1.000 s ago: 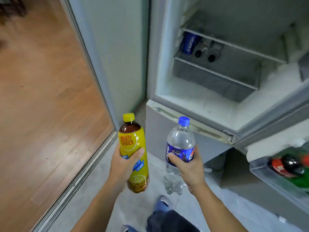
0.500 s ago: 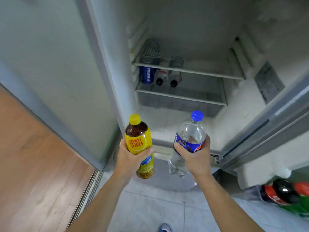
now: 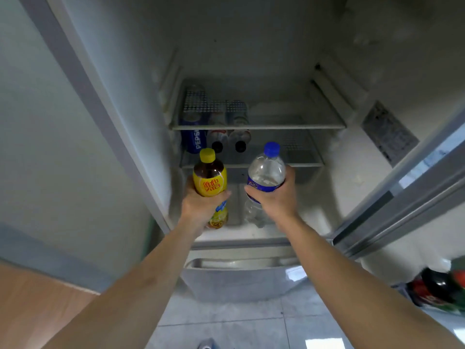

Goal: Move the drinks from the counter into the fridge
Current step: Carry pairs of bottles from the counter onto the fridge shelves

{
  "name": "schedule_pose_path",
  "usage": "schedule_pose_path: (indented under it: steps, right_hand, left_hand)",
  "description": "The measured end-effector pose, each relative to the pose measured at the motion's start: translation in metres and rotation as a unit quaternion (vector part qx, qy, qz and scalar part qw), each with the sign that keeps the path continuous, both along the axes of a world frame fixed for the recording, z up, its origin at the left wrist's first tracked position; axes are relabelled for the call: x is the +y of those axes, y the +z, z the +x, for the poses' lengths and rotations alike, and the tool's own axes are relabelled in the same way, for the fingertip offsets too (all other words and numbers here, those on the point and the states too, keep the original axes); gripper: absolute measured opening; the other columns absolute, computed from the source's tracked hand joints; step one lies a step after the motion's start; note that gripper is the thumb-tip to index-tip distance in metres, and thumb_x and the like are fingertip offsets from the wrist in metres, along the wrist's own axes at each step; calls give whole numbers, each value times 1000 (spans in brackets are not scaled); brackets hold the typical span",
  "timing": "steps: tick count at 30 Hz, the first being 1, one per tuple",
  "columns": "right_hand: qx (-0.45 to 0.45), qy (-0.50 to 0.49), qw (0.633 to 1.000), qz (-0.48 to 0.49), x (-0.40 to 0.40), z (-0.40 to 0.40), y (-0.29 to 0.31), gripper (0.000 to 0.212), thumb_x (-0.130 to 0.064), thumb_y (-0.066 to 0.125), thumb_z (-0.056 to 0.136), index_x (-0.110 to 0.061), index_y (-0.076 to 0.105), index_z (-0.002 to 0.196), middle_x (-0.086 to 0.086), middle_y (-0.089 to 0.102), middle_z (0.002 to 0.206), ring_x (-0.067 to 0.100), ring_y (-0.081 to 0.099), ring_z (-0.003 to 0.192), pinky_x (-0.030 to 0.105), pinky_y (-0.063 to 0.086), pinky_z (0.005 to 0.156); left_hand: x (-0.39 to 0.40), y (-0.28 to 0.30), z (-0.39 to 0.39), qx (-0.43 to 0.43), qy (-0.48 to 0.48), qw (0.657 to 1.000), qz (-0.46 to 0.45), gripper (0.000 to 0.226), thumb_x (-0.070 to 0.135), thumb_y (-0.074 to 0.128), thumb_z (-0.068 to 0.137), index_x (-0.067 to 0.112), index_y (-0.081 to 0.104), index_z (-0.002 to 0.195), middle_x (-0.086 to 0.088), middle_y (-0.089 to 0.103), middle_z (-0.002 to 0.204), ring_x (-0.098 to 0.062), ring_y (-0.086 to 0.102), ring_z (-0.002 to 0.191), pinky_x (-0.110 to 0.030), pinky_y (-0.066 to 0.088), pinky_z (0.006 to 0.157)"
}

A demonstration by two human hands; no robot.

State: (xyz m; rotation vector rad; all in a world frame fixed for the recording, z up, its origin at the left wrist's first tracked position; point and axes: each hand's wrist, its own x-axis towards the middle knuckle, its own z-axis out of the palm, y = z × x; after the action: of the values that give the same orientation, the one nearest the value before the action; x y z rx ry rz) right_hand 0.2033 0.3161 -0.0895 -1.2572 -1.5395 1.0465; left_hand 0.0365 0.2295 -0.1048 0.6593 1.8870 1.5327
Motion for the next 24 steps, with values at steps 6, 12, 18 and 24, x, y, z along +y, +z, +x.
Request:
schedule_pose_path:
  steps: [6,12,18,24]
  right_hand:
    - [-22,-11,1000,-16,12,-21,-8,87,-42,92,46,-39,39,115,-12,55,111,0,60,96,15,48,73]
    - [-22,-6,998,-50,10,-17,-14,83,-46,92,47,-61,34,104,-41,53,101,-15,58,91,14,48,70]
    - [-8,47,993,-106,12,-10,22,81,-73,73,57,-43,41,125,-17,55,121,4,57,110,20,44,81]
    - [-53,54,969,-233,28,-19,73,115,-106,43,38,-32,59,124,3,57,133,22,56,116,43,42,92]
  left_hand:
    - [23,-14,-10,-47,-60,997,-29,71,29,95,50,28,62,113,7,73,98,-13,71,90,-34,58,75]
    - [18,-23,-15,-46,-100,992,-61,95,50,91,34,26,60,120,6,71,108,-17,69,101,-39,57,85]
    - [23,14,-18,-1,-146,989,-38,85,48,84,68,42,33,135,19,54,120,-10,54,113,-37,47,97]
    - [34,69,-17,-86,-172,968,-160,91,89,52,67,39,36,142,4,46,136,-28,49,125,-49,60,75]
